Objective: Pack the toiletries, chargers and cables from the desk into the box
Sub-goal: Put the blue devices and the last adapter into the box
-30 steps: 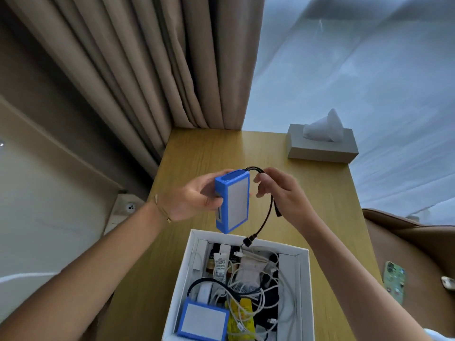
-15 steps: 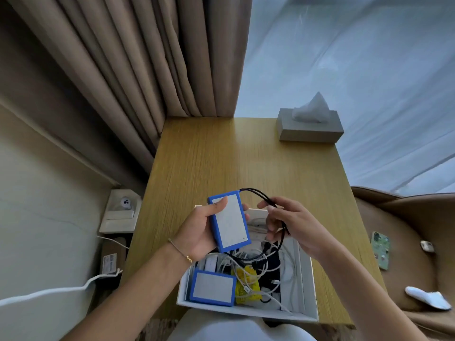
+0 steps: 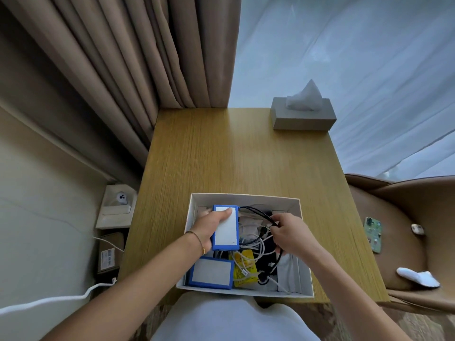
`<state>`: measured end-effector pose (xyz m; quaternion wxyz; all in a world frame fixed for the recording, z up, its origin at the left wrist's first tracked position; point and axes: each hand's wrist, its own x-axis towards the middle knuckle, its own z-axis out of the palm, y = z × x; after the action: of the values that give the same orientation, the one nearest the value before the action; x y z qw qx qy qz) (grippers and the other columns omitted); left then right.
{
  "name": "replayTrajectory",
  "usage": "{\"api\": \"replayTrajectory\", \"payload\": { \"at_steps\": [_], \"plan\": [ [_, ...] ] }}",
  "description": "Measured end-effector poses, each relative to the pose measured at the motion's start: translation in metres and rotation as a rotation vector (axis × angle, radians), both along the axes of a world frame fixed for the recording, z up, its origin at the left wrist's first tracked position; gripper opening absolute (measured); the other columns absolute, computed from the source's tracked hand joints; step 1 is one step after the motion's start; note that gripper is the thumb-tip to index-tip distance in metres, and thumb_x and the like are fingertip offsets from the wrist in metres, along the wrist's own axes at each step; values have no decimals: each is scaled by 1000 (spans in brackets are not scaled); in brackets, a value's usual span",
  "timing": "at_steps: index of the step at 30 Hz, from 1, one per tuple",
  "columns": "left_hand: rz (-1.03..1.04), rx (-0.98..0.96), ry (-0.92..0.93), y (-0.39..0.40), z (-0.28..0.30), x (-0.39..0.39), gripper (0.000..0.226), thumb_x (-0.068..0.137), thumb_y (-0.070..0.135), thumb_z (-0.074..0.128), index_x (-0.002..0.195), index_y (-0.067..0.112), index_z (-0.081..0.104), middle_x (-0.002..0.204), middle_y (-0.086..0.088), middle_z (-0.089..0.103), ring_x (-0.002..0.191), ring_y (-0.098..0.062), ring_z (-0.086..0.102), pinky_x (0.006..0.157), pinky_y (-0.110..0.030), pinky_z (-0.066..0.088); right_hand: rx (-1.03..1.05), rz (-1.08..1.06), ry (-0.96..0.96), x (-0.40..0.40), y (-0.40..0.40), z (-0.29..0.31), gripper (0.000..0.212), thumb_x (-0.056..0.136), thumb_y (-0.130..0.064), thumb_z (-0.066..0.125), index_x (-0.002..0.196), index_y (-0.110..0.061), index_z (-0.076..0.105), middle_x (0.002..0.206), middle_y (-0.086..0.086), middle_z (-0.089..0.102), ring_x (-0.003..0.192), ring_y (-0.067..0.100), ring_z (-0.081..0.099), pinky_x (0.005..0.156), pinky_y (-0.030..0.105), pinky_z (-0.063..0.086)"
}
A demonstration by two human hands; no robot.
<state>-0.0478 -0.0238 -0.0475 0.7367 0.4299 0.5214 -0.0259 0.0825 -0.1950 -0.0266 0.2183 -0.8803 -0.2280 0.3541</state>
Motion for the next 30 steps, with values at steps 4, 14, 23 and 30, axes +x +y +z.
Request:
{"api": "replayTrajectory", "payload": {
  "at_steps": [4, 14, 23, 30],
  "plan": [
    [21, 99, 20, -2, -10, 9, 43, 85, 28, 78, 120, 13, 58, 107, -14, 70, 89, -29, 69, 65, -38, 59, -103, 61, -126, -1, -2, -8, 40, 86, -11, 41, 115, -14, 69, 68, -2, 65, 67, 26, 69, 67, 42, 62],
    [-71, 295, 56, -7, -20, 19, 32, 94, 9, 61, 126, 9, 58, 105, -8, 68, 92, -23, 65, 78, -34, 56, -201, 101, -322, -3, 2, -27, 15, 83, -2, 49, 88, -12, 60, 95, 12, 70, 76, 33, 58, 61, 35, 46],
    [-406, 416, 43, -4, -3, -8, 48, 97, 15, 57, 144, 18, 48, 137, -2, 52, 129, -20, 47, 103, -31, 39, -179, 204, -393, -10, -4, -32, 15, 85, -11, 53, 95, -12, 65, 94, 10, 71, 85, 34, 66, 61, 35, 48],
    [-379, 1136, -64, 2, 31, -51, 12, 96, 18, 58, 90, 26, 65, 74, 11, 65, 67, -4, 62, 55, -17, 51, 192, 8, -471, -2, -36, -11, 21, 85, -33, 77, 75, -22, 62, 60, -11, 60, 58, 11, 56, 54, 31, 47]
  ]
}}
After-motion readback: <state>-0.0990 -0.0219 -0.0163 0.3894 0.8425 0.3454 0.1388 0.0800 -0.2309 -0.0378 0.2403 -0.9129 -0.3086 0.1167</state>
